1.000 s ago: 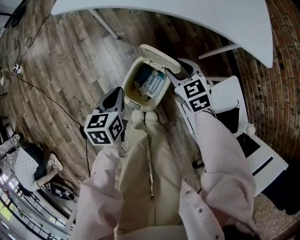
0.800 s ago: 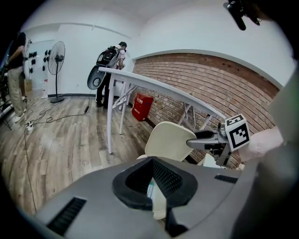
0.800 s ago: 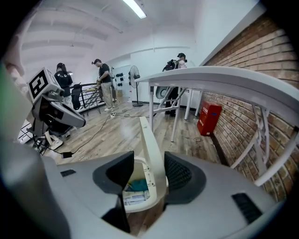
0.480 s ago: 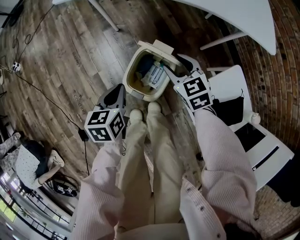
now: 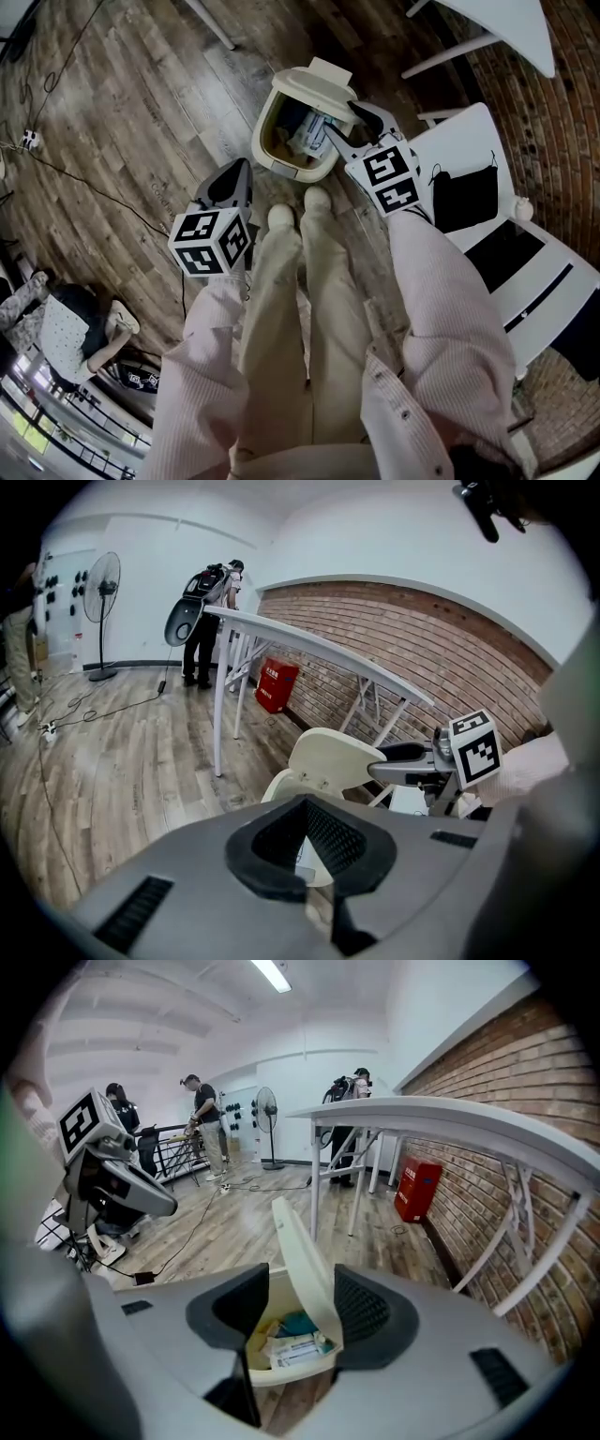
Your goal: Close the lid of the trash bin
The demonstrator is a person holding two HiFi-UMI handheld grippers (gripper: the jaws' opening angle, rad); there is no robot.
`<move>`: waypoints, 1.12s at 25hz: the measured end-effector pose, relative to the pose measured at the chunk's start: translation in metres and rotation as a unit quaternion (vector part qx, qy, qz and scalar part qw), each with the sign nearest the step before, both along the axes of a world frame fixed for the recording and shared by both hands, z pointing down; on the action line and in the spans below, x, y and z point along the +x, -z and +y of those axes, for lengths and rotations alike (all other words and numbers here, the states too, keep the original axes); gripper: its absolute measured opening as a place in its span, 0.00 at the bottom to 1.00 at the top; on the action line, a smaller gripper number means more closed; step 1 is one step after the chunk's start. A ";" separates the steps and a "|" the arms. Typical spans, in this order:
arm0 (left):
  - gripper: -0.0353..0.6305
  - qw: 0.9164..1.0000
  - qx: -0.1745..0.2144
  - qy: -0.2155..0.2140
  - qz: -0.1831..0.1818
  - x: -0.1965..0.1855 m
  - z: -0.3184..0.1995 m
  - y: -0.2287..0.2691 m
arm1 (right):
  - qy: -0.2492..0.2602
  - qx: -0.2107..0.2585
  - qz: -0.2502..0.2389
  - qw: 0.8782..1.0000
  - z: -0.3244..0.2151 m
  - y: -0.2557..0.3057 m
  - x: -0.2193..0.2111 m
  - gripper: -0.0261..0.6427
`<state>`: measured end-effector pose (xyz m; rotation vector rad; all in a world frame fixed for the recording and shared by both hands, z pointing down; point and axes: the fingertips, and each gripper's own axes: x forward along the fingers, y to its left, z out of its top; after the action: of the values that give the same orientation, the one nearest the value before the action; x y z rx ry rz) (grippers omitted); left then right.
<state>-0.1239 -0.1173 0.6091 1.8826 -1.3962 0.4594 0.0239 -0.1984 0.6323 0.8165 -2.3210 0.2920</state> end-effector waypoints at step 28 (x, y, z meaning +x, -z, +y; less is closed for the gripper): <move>0.04 0.999 -0.022 -0.022 0.014 -0.018 0.039 -0.038 | -0.022 -0.029 -0.039 0.999 0.066 -0.040 -0.031 0.34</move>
<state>-0.1420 -0.0783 0.6471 1.8810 -1.3188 0.4804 -0.0075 -0.1322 0.6725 0.8408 -2.3580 0.4162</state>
